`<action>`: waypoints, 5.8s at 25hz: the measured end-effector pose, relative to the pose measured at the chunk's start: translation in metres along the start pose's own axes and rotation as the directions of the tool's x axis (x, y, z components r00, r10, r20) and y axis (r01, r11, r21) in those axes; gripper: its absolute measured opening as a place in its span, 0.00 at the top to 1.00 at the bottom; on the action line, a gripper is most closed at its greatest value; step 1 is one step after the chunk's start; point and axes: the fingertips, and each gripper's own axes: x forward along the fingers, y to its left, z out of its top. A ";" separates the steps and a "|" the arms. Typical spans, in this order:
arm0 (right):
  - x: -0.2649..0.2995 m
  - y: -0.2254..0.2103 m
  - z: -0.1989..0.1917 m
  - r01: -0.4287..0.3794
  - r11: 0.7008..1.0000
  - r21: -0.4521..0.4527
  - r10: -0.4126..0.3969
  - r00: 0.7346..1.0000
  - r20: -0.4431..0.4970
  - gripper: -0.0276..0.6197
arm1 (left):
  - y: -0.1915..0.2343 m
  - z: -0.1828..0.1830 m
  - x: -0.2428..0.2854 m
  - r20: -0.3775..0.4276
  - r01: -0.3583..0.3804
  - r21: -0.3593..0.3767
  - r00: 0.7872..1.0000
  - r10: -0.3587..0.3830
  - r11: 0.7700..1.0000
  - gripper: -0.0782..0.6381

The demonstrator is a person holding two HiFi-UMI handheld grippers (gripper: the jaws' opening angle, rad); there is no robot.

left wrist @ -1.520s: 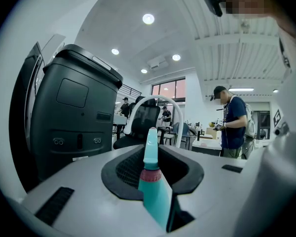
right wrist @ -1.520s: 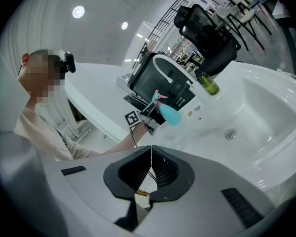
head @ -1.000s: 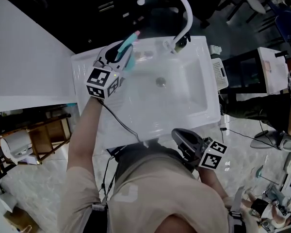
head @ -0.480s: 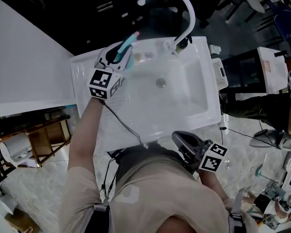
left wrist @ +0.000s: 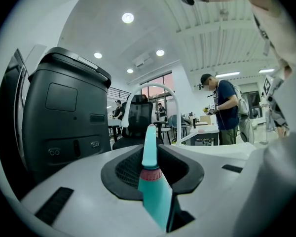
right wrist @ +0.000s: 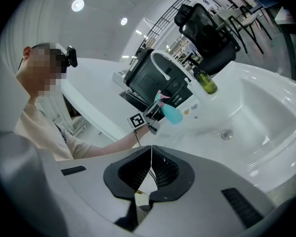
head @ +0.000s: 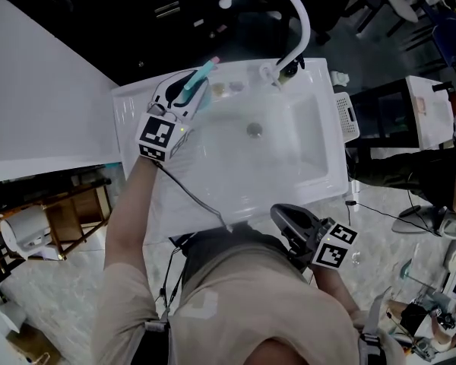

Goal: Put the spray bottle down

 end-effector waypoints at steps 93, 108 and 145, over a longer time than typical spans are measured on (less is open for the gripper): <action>-0.005 0.000 -0.005 -0.050 0.999 0.020 0.050 0.998 -0.022 0.92 | 0.020 -0.011 -0.013 -0.030 -0.099 -0.081 0.995 0.097 0.992 0.59; -0.004 0.000 -0.003 -0.048 0.999 0.015 0.049 0.999 -0.024 0.92 | 0.026 -0.006 -0.023 -0.008 -0.119 -0.108 0.993 0.119 0.987 0.56; -0.009 0.014 -0.007 -0.092 0.996 0.000 0.092 0.996 0.009 0.92 | 0.039 0.003 -0.057 -0.047 -0.211 -0.067 0.977 0.208 0.975 0.56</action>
